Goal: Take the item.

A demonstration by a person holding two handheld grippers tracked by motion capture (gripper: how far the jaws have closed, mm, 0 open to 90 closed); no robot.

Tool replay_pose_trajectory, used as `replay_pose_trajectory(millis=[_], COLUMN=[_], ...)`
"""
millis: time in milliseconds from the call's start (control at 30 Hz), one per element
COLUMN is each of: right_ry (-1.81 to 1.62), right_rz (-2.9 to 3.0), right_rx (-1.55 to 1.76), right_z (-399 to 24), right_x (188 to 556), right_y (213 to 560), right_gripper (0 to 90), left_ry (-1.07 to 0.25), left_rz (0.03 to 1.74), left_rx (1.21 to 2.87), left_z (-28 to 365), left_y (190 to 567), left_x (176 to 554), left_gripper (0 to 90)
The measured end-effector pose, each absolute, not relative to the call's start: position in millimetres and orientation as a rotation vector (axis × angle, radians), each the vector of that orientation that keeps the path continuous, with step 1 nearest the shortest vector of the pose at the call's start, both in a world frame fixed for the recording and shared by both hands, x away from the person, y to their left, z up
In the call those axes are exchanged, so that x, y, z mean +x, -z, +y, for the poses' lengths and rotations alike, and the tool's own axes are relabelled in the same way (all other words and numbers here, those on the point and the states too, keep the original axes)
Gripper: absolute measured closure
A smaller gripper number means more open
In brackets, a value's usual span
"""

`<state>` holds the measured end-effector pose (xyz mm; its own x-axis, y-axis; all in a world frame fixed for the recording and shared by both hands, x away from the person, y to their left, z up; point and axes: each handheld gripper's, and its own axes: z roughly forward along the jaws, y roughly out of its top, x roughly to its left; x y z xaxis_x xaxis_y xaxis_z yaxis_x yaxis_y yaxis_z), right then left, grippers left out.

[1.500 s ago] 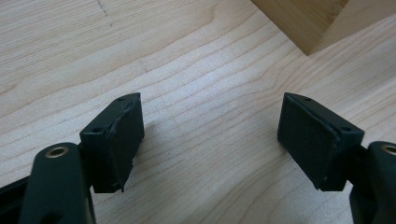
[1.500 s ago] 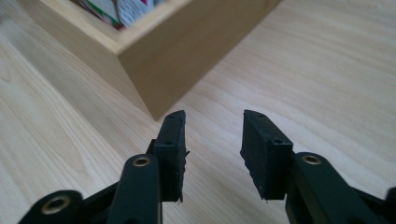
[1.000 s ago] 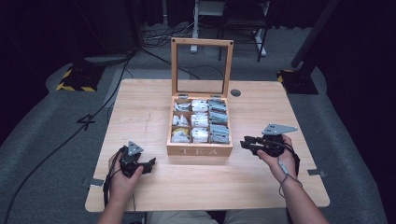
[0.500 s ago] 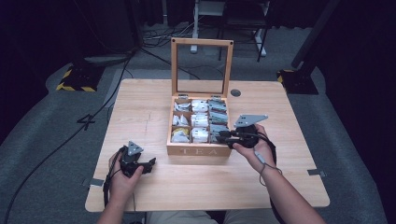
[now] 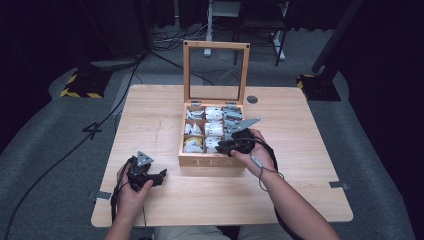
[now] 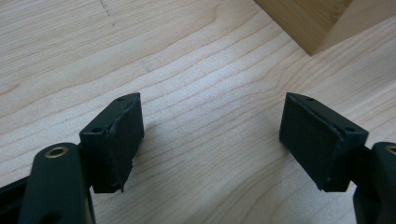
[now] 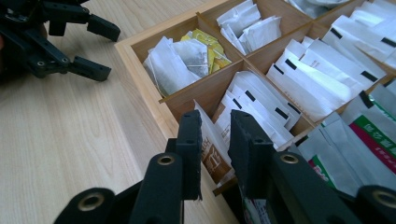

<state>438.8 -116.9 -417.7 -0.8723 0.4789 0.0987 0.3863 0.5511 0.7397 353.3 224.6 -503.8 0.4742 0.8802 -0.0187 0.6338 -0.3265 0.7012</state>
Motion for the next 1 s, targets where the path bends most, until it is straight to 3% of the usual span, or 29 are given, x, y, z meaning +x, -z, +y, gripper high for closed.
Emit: replay_pose_trajectory(millis=[600, 800, 1000], right_ry=[-1.072, -1.065, -1.052], right_rz=[2.744, 2.772, 2.747], right_rx=[0.828, 0.825, 0.786], right_z=[-94, -95, -94], right_x=[455, 455, 453], right_y=[432, 433, 430], right_gripper=[81.3, 90.0, 90.0], left_ry=[-0.482, -0.482, -0.482], left_rz=[1.257, 1.257, 1.257], left_rx=[2.065, 2.068, 2.069], left_z=[224, 224, 224], left_y=[504, 504, 504], left_x=[355, 356, 356], left_gripper=[21.8, 21.7, 21.8])
